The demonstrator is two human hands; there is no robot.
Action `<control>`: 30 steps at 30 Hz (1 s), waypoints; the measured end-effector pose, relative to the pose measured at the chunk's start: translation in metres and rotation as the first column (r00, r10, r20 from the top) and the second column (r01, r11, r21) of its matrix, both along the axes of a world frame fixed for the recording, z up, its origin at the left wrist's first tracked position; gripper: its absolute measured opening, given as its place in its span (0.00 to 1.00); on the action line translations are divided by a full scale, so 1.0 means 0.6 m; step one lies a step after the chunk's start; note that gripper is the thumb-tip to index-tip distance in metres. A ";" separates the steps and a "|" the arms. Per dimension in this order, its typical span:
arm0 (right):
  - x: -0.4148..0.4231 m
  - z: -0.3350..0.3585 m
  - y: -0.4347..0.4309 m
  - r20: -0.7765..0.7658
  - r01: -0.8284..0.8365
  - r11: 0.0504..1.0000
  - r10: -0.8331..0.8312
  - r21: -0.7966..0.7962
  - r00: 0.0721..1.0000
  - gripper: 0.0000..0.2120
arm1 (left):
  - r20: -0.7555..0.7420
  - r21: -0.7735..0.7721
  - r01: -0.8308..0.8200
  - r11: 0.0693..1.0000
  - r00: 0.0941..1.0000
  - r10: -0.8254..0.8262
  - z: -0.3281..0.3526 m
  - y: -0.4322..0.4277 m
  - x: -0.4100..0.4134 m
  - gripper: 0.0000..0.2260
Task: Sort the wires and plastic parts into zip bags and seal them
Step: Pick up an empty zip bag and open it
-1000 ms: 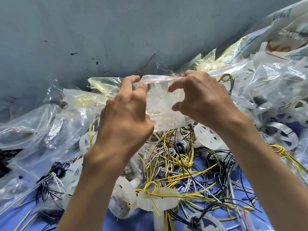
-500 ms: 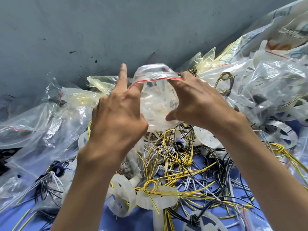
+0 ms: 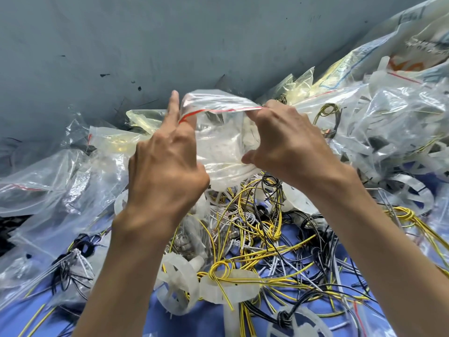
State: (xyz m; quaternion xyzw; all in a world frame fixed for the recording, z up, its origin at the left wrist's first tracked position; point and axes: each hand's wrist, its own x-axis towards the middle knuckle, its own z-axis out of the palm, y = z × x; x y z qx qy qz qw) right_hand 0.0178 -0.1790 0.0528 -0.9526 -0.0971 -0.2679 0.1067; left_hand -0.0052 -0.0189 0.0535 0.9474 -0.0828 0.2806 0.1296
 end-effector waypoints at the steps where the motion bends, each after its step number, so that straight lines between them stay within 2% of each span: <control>1: -0.002 0.001 0.002 0.026 -0.008 1.000 0.007 0.006 1.000 0.22 | 0.016 0.003 -0.001 1.000 1.000 0.001 0.000 -0.001 -0.001 0.34; 6: -0.007 0.004 0.007 0.150 -0.049 0.997 0.040 0.056 0.988 0.25 | 0.178 -0.031 -0.035 0.999 0.983 0.040 -0.001 -0.018 -0.007 0.39; 10: -0.006 0.005 0.000 0.185 -0.022 0.994 0.002 0.103 0.983 0.18 | 0.130 0.016 -0.024 1.000 0.991 0.022 -0.007 -0.011 0.000 0.35; 12: -0.005 0.002 0.002 0.157 -0.032 0.996 0.018 0.088 0.987 0.17 | 0.123 -0.010 -0.016 1.000 0.992 0.017 -0.008 -0.006 0.002 0.32; 18: -0.007 0.005 0.002 0.079 -0.035 0.999 0.033 0.027 0.996 0.22 | 0.153 -0.034 -0.037 0.999 0.987 0.042 -0.003 -0.005 -0.001 0.38; 22: -0.007 0.007 0.001 0.059 -0.009 1.000 0.008 0.020 0.998 0.21 | 0.165 -0.030 -0.042 0.999 0.985 0.046 -0.009 -0.004 0.002 0.40; 26: -0.004 0.008 -0.004 -0.024 0.013 1.000 -0.013 -0.004 1.000 0.18 | 0.075 0.016 -0.013 1.000 0.997 0.012 -0.014 0.008 0.014 0.35; 30: 0.004 0.001 -0.009 -0.123 -0.036 0.999 0.031 -0.036 0.992 0.24 | 0.021 0.039 -0.015 0.999 1.000 0.014 -0.017 0.012 0.018 0.32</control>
